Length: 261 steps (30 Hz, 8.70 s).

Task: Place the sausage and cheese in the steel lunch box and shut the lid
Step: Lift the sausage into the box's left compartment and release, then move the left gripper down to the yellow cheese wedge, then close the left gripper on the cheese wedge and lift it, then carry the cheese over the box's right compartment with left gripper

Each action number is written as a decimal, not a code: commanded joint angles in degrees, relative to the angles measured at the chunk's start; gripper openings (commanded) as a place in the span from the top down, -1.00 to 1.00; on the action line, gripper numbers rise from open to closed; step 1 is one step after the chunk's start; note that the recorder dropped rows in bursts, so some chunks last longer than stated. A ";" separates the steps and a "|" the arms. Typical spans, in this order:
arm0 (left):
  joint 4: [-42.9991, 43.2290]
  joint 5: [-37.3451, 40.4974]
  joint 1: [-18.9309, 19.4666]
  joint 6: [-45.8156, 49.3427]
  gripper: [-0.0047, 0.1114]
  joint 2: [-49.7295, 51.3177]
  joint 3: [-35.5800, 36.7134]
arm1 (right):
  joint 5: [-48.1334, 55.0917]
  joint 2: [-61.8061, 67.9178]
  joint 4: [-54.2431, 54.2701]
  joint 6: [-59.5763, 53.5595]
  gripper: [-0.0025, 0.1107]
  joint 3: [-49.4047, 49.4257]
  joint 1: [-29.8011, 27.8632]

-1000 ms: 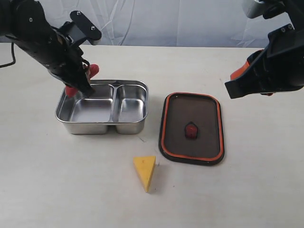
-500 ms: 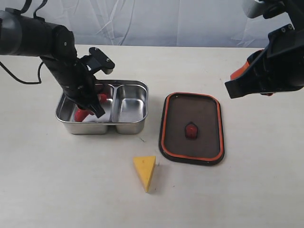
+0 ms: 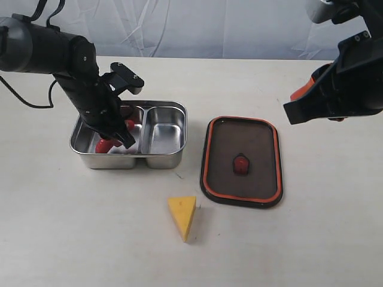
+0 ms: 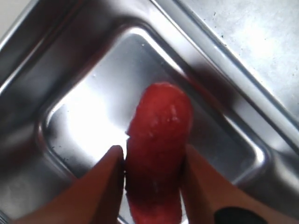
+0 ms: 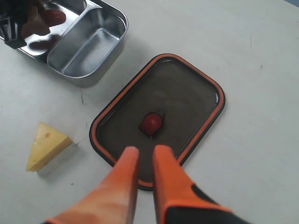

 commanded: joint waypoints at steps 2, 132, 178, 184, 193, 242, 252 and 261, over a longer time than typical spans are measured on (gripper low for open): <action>-0.45 -0.43 0.07 -0.44 0.06 -0.26 -0.36 | 0.13 -0.37 -0.47 0.23 0.71 0.19 -0.27; -23.46 -9.56 -22.56 16.15 -0.39 -9.33 15.60 | 0.42 -0.37 -7.09 7.31 0.71 0.19 -0.27; -12.90 -3.66 -25.70 10.84 0.27 -4.04 12.26 | 0.67 -0.37 -7.08 7.31 0.71 0.19 -0.27; -12.67 -2.34 -25.70 11.12 0.86 -4.04 12.26 | 0.68 -0.37 -7.86 7.31 0.71 0.19 -0.27; -11.59 -0.89 -25.70 11.09 0.92 -4.86 12.26 | 0.44 -0.37 -8.11 7.31 0.71 0.19 -0.27; 22.63 -10.96 -21.32 -12.53 0.92 -17.06 10.67 | 0.46 -0.37 -8.11 7.49 0.71 0.19 -0.27; 11.63 -21.93 -13.18 -6.48 0.92 -15.15 10.67 | -0.01 -0.37 -7.92 8.74 0.71 0.19 -0.27; 11.19 -23.35 -12.26 -6.23 0.92 -10.35 10.67 | 0.22 -0.37 -7.92 9.16 0.71 0.19 -0.27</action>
